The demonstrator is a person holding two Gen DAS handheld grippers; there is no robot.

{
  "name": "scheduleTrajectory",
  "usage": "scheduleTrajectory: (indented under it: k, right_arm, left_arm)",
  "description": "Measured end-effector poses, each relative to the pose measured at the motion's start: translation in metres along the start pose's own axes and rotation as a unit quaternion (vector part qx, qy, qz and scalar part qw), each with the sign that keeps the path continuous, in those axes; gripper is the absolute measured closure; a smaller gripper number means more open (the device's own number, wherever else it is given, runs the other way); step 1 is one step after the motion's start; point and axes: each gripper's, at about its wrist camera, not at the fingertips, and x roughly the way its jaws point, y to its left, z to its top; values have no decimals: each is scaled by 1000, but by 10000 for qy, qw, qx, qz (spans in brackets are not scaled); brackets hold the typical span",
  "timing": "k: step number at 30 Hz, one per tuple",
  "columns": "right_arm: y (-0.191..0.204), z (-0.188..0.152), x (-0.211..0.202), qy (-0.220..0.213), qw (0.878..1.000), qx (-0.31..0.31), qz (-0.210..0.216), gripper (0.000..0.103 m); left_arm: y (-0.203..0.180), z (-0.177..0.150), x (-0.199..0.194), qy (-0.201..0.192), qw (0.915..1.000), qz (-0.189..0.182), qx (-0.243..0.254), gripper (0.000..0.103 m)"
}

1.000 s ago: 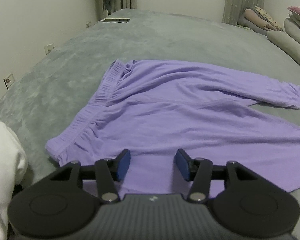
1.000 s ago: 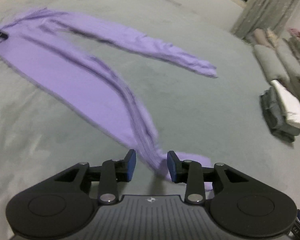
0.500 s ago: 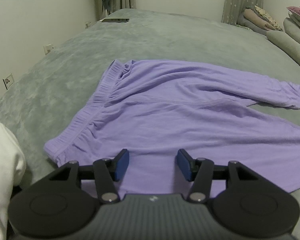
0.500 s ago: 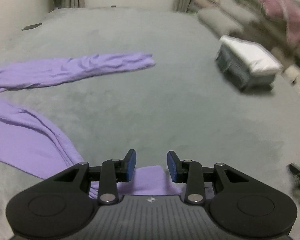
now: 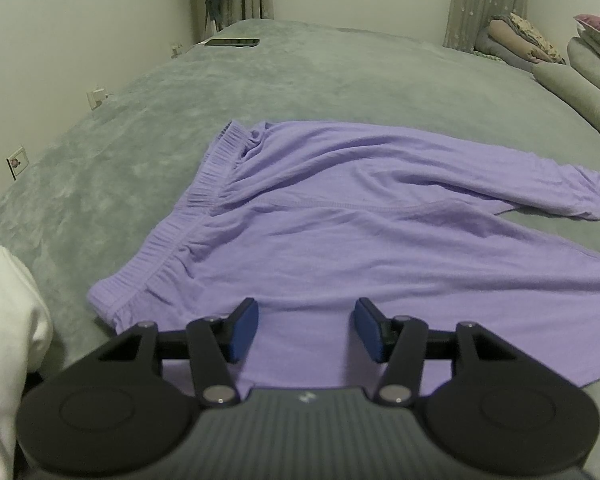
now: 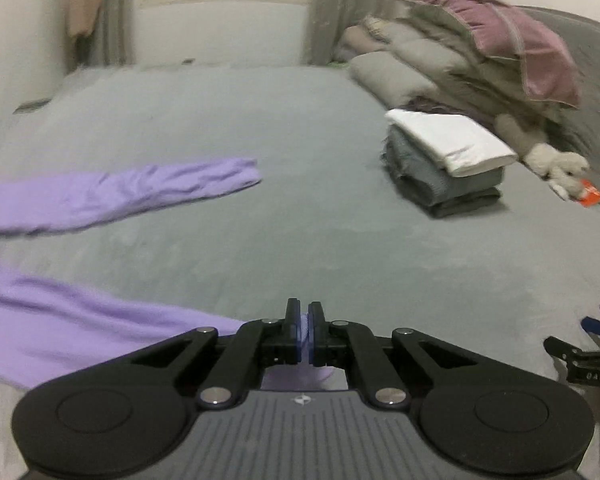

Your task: Fold clothes

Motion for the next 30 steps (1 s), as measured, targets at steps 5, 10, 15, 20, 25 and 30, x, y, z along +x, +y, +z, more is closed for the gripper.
scheduleTrajectory:
  k: [5, 10, 15, 20, 25, 30]
  right_arm:
    - [20, -11, 26, 645, 9963, -564, -63, 99]
    - [22, -8, 17, 322, 9962, -781, -203, 94]
    - [42, -1, 28, 159, 9928, -1166, 209, 80]
    - [64, -14, 37, 268, 9815, -1796, 604, 79]
    - [64, -20, 18, 171, 9772, -1912, 905, 73]
    - [83, -34, 8, 200, 9622, -2599, 790, 73]
  left_arm:
    - [-1, 0, 1, -10, 10000, 14, 21, 52]
    - [-1, 0, 2, -20, 10000, 28, 52, 52]
    - [-3, -1, 1, -40, 9999, 42, 123, 51]
    - [-1, 0, 2, -33, 9999, 18, 95, 50]
    - [-4, -1, 3, -49, 9998, 55, 187, 49]
    - [-5, -1, 2, -49, 9998, 54, 187, 48]
